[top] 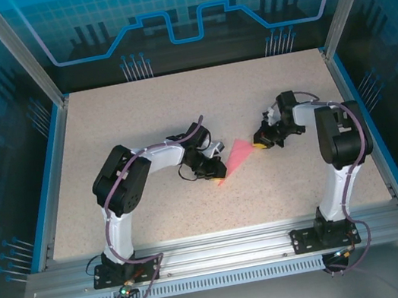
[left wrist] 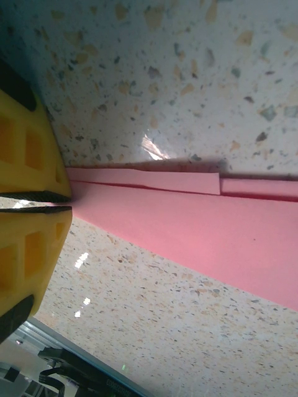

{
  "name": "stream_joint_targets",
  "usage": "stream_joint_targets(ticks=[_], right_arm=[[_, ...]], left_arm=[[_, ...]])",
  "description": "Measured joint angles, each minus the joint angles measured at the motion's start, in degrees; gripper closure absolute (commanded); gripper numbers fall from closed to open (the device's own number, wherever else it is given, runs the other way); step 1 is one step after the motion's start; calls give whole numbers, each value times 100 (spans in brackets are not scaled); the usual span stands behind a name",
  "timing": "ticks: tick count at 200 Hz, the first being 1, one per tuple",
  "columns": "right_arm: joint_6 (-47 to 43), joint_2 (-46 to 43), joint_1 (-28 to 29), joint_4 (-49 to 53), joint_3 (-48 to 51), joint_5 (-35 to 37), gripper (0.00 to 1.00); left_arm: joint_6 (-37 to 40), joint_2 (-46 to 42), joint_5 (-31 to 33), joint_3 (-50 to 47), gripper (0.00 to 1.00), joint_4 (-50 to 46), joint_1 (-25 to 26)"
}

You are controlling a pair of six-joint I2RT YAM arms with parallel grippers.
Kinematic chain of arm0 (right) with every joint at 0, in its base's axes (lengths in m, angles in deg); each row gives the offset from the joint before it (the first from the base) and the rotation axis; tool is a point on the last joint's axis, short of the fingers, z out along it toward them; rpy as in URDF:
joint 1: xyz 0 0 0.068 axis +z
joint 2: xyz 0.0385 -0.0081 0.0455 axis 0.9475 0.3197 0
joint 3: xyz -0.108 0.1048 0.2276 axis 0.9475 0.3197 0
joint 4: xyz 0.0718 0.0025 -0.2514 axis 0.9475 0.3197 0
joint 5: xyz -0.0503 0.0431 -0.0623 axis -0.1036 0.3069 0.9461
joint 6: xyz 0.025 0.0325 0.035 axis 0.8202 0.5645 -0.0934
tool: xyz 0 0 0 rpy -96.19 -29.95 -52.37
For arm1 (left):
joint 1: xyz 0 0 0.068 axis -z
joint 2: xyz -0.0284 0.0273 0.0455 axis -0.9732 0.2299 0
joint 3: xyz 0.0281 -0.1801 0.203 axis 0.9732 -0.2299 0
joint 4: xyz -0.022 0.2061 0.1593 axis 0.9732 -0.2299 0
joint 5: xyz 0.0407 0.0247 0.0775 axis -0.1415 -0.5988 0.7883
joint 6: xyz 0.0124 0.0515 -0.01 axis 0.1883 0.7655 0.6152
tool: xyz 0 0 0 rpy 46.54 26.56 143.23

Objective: Fold a paper plane with a square sheet of paper (fold left side to right side)
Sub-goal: Fold the wing for the fifth time at the center of the table.

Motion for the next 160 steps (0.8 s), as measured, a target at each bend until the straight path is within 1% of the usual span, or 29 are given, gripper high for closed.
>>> stream_joint_targets(ticks=[35, 89, 109, 160], right_arm=[[-7, 59, -109, -79, 0, -260, 100], [-197, 2, -210, 7, 0, -219, 100], [-326, -133, -131, 164, -33, -109, 100], [-940, -468, 164, 938, -505, 404, 100]], left_arm=[[0, 0, -2, 0, 84, 2, 0], [0, 0, -7, 0, 84, 9, 0], [0, 0, -7, 0, 84, 9, 0], [0, 0, -9, 0, 84, 11, 0]])
